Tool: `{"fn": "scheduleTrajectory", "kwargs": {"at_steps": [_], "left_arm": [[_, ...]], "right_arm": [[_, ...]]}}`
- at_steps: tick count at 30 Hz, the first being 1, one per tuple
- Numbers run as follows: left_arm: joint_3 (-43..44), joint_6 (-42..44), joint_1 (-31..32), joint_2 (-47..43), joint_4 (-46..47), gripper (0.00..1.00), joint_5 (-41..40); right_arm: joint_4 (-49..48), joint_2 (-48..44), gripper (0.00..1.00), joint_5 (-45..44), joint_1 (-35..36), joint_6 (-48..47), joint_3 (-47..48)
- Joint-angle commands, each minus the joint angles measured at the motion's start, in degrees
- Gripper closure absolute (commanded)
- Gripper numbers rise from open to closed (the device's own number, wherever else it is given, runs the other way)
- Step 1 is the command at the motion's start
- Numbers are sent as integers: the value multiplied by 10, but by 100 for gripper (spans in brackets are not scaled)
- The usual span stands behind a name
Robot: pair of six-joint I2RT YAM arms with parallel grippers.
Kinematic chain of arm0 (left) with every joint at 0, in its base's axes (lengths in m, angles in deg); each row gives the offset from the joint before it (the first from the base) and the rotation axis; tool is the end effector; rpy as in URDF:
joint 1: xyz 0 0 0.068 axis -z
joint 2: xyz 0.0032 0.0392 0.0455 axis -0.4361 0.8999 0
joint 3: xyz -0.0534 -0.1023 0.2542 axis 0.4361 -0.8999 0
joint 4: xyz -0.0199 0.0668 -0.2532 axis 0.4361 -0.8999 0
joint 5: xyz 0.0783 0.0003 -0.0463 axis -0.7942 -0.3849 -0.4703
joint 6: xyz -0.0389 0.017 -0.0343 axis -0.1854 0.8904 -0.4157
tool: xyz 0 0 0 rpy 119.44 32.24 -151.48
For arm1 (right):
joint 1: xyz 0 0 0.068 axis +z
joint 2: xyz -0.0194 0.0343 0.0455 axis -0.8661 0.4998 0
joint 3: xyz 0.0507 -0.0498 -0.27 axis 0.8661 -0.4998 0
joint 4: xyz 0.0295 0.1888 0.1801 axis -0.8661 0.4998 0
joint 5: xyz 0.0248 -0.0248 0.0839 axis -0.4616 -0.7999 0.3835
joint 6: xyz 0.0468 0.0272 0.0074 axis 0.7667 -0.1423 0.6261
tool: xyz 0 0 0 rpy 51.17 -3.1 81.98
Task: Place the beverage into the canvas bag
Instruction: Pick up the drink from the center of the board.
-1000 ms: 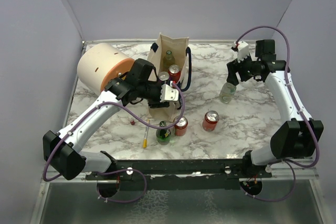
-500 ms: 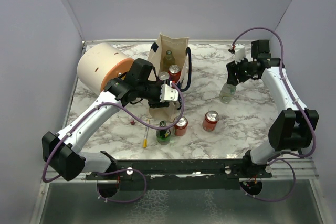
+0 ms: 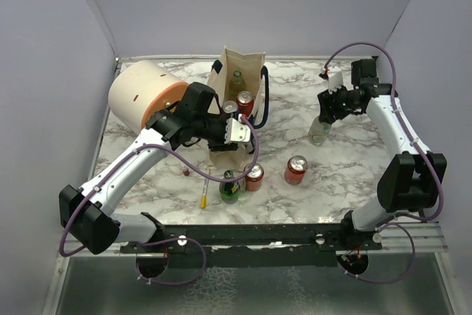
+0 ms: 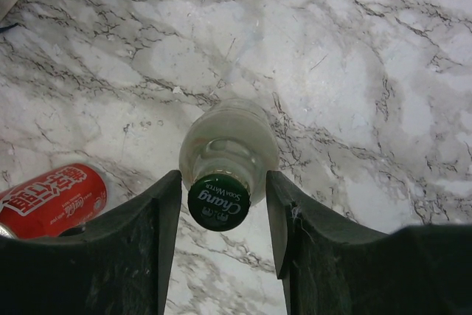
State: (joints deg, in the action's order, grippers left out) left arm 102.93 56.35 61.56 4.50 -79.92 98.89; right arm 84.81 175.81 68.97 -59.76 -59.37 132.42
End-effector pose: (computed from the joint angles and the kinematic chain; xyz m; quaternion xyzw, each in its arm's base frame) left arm 0.2075 -0.1763 0.3514 0.6919 0.5439 -0.2369 0.4114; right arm 0.3241 0.0150 0.2982 -0.2615 0.9149 0.1221 0.2822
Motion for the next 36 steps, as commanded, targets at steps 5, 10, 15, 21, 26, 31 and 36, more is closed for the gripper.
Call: {"fn": "scheduleTrajectory", "kwargs": {"at_steps": [5, 10, 15, 21, 26, 31, 36], "left_arm": [[-5, 9, -2, -10, 3, 48, 7], [-5, 12, -2, -10, 4, 48, 8], [-6, 11, -2, -12, 3, 48, 7], [-7, 13, -2, -13, 2, 48, 7], [-11, 14, -2, -14, 3, 48, 7], [-12, 15, -2, -15, 4, 48, 6], [-12, 16, -2, -16, 4, 48, 7]], "right_arm": [[-2, -7, 55, 1, -3, -11, -15], [-7, -11, 58, -1, -3, -12, -23], [-10, -9, 59, 0, -3, -8, -23], [-12, -7, 59, 1, -3, -6, -17], [-15, -12, 61, -2, -3, -7, -16], [-16, -13, 68, -1, -3, -5, -13], [-18, -20, 82, 6, -3, -3, 1]]}}
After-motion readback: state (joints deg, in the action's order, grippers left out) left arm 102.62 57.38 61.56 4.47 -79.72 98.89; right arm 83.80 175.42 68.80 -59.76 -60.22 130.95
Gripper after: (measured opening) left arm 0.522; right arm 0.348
